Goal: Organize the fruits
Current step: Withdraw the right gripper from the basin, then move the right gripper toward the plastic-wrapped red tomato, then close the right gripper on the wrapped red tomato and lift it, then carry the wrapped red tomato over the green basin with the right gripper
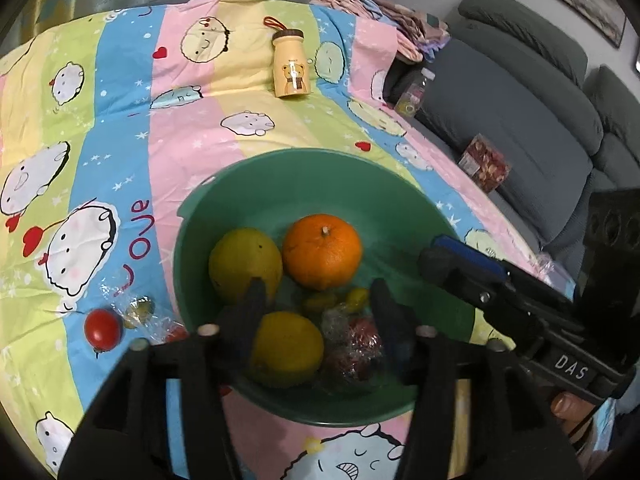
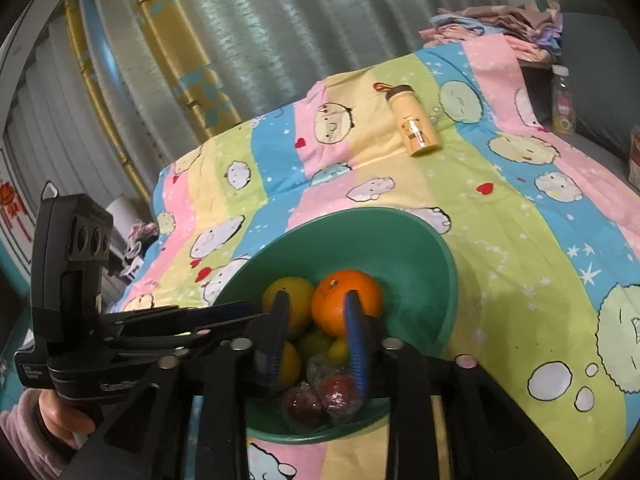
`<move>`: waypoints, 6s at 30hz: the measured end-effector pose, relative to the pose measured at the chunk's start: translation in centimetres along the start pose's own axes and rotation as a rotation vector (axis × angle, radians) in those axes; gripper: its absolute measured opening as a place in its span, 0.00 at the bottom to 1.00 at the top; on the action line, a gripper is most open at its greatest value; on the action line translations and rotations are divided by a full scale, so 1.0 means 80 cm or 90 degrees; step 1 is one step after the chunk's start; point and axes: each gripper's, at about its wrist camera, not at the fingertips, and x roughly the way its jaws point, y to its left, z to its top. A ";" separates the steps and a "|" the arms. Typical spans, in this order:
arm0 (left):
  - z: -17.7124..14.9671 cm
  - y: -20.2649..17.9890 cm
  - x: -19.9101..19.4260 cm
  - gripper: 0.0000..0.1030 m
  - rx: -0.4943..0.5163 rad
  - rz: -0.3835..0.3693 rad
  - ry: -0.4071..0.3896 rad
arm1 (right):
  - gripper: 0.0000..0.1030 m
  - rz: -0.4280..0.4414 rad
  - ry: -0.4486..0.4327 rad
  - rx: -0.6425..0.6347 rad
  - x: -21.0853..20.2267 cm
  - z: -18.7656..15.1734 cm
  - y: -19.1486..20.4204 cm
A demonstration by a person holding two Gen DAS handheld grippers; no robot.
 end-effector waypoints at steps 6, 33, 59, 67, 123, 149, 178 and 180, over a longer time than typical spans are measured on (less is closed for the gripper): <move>0.005 0.020 -0.030 0.72 -0.046 -0.002 -0.035 | 0.47 0.001 -0.010 0.022 -0.010 0.001 -0.011; -0.121 0.117 -0.149 0.99 -0.269 0.077 -0.064 | 0.51 0.148 0.092 -0.095 -0.042 -0.054 0.090; -0.169 0.156 -0.161 0.99 -0.326 -0.028 -0.076 | 0.51 0.030 0.154 -0.188 0.058 -0.095 0.166; -0.161 0.176 -0.151 0.99 -0.318 -0.024 -0.073 | 0.51 0.000 0.182 -0.197 0.107 -0.100 0.167; -0.055 0.191 -0.008 0.51 -0.029 0.056 0.007 | 0.35 -0.004 0.148 0.062 0.174 -0.071 0.109; -0.083 0.167 -0.029 0.30 -0.054 0.153 -0.006 | 0.35 0.058 0.149 0.051 0.147 -0.080 0.107; -0.127 0.124 -0.124 0.30 -0.086 0.205 -0.063 | 0.35 0.128 0.156 -0.051 0.069 -0.082 0.167; -0.130 0.119 -0.131 0.30 -0.087 0.203 -0.068 | 0.35 0.131 0.152 -0.059 0.063 -0.081 0.170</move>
